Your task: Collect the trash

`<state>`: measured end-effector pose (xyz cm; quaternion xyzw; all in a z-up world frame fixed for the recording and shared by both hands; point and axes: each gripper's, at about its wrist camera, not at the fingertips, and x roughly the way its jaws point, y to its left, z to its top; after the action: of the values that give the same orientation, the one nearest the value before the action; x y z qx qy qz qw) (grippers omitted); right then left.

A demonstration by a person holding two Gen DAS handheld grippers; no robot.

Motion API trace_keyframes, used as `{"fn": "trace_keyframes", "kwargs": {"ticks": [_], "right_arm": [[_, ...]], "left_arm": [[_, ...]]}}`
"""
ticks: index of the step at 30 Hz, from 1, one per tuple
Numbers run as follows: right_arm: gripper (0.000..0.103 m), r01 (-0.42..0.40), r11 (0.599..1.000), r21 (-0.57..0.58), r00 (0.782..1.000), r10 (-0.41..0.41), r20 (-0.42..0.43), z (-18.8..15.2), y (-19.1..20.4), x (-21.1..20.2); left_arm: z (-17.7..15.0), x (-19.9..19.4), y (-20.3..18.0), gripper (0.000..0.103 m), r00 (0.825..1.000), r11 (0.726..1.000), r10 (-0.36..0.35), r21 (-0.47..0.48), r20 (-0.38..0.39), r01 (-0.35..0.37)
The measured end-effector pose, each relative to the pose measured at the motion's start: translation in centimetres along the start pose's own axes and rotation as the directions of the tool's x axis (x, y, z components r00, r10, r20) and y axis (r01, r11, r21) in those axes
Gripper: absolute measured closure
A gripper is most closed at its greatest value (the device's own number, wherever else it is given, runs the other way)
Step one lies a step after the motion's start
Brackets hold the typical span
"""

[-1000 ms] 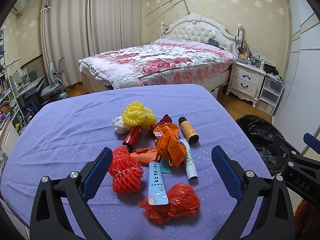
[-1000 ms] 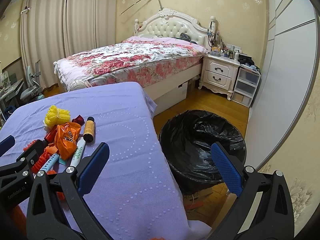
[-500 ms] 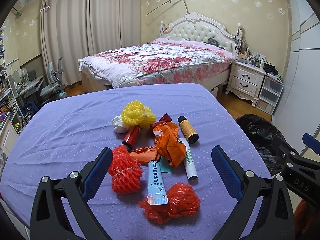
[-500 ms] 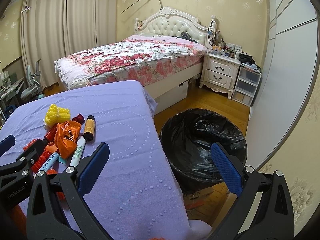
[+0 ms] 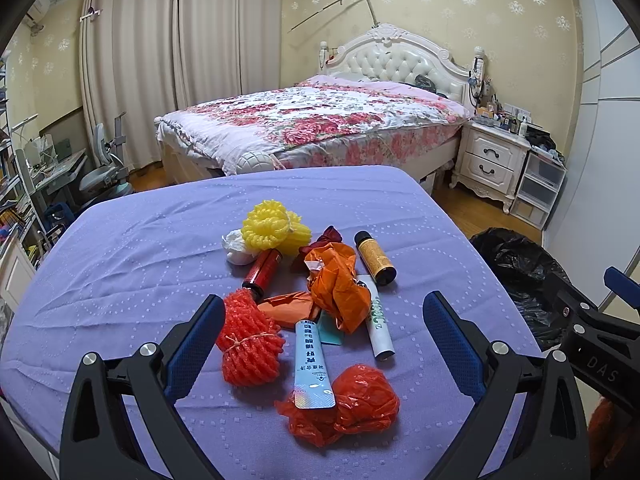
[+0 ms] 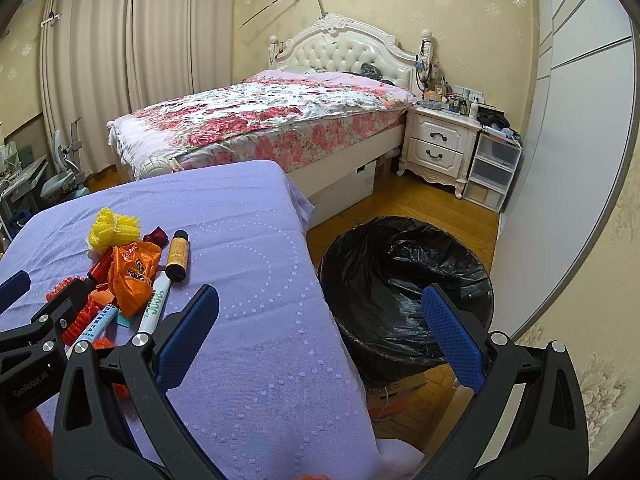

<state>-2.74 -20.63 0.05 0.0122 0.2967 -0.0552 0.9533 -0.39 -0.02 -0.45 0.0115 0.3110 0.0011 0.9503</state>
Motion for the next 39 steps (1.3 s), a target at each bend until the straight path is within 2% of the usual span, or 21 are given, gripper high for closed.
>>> {"fn": "trace_keyframes", "kwargs": {"ticks": [9, 15, 17, 18, 19, 20, 21, 30, 34, 38, 39], "right_arm": [[0.004, -0.005, 1.000, -0.002, 1.000, 0.005, -0.004, -0.2, -0.1, 0.0], [0.005, -0.037, 0.999, -0.009, 0.999, 0.036, -0.028, -0.4, 0.8, 0.4], [0.010, -0.061, 0.998, -0.022, 0.997, 0.060, -0.046, -0.6, 1.5, 0.7], [0.018, -0.072, 0.997, -0.028, 0.996, 0.071, -0.057, -0.5, 1.9, 0.8], [0.025, -0.086, 0.996, -0.035, 0.994, 0.084, -0.071, -0.6, 2.4, 1.0], [0.026, -0.109, 0.993, -0.040, 0.991, 0.106, -0.081, -0.6, 2.9, 1.3], [0.026, -0.128, 0.991, -0.045, 0.988, 0.124, -0.094, -0.5, 3.5, 1.5], [0.037, -0.265, 0.946, -0.185, 0.961, 0.245, -0.125, 1.2, 11.7, 2.7], [0.040, -0.305, 0.925, -0.227, 0.949, 0.275, -0.153, 1.6, 14.5, 3.7], [0.054, -0.323, 0.912, -0.255, 0.939, 0.276, -0.203, 1.4, 16.1, 5.1], [0.061, -0.325, 0.910, -0.256, 0.937, 0.274, -0.215, 1.4, 16.3, 5.3]], "left_arm": [[-0.3, 0.1, 0.3, 0.007, 1.000, 1.000, 0.012, 0.003, 0.001, -0.012], [-1.1, 0.2, 2.9, 0.007, 0.999, 0.998, 0.053, -0.016, -0.008, -0.053], [-1.3, 0.1, 3.9, 0.008, 0.998, 0.998, 0.065, -0.023, -0.019, -0.066], [-1.5, 0.1, 4.4, 0.010, 0.997, 0.997, 0.075, -0.023, -0.023, -0.075], [-1.7, 0.1, 5.0, 0.016, 0.996, 0.996, 0.091, -0.022, -0.025, -0.091], [-1.8, 0.1, 5.5, 0.026, 0.994, 0.994, 0.105, -0.021, -0.029, -0.105], [-1.7, 0.2, 6.1, 0.028, 0.994, 0.994, 0.107, -0.022, -0.038, -0.108], [-1.4, 1.1, 11.1, 0.028, 0.988, 0.985, 0.146, -0.081, -0.051, -0.150], [-1.9, 1.3, 12.7, 0.028, 0.985, 0.981, 0.156, -0.107, -0.069, -0.163], [-2.2, 1.6, 13.9, 0.027, 0.983, 0.977, 0.162, -0.124, -0.089, -0.172], [-2.2, 1.6, 14.3, 0.027, 0.983, 0.977, 0.158, -0.131, -0.090, -0.169]]}}
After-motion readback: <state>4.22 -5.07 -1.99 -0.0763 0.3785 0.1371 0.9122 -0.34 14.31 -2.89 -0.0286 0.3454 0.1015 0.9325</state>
